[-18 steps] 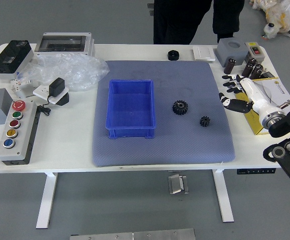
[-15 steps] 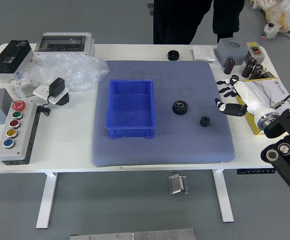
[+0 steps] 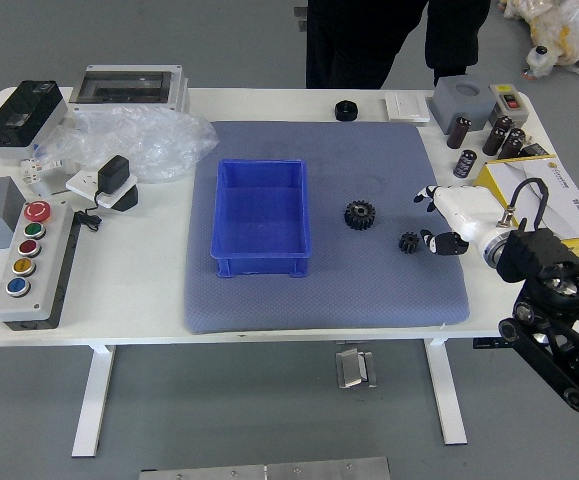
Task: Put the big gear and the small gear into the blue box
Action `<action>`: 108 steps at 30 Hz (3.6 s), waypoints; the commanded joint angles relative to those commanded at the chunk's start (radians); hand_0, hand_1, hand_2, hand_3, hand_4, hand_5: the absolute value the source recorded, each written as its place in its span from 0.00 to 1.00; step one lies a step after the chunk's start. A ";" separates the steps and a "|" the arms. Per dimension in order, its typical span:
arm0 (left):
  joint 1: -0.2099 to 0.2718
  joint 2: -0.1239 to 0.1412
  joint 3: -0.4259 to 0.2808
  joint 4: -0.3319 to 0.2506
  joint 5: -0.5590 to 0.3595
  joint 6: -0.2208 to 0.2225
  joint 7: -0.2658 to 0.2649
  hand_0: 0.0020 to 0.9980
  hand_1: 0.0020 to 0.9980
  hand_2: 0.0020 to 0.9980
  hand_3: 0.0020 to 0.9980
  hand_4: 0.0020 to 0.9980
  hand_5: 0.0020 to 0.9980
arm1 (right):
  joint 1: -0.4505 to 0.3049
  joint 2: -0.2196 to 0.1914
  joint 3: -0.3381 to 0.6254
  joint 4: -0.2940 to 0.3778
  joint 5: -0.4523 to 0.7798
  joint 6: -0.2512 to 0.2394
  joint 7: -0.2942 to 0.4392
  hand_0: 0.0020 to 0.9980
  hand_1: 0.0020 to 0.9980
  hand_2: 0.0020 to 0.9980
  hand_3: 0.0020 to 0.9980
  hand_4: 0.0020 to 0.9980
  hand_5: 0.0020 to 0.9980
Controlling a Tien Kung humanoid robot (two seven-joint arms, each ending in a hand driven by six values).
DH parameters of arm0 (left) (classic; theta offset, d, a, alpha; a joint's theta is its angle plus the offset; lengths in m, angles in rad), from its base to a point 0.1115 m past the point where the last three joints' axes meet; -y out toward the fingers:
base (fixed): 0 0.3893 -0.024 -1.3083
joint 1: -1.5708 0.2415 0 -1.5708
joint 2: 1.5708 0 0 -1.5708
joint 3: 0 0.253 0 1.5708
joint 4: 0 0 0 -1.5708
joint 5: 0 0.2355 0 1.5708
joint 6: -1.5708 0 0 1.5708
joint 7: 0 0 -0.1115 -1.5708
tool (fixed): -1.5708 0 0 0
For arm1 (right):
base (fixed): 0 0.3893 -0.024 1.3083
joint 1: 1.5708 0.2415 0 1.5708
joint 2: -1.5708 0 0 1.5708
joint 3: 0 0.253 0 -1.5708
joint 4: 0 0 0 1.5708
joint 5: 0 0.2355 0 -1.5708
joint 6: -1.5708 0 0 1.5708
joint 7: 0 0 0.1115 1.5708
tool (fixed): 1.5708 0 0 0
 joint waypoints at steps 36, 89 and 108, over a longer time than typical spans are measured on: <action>-0.001 -0.001 -0.004 0.000 0.004 -0.001 0.003 0.85 0.82 0.80 0.82 0.67 0.30 | 0.061 0.035 -0.116 -0.092 -0.005 0.054 -0.017 0.65 0.60 0.67 0.75 0.70 0.19; -0.001 0.002 -0.004 0.000 0.004 0.000 0.006 0.85 0.82 0.80 0.82 0.67 0.31 | 0.060 0.043 -0.120 -0.132 -0.005 -0.045 -0.007 0.55 0.42 0.46 0.61 0.53 0.27; -0.002 0.002 -0.009 0.000 0.007 -0.001 0.006 0.85 0.82 0.80 0.82 0.67 0.31 | 0.090 0.042 -0.046 -0.074 -0.005 -0.055 -0.019 0.55 0.42 0.45 0.60 0.51 0.28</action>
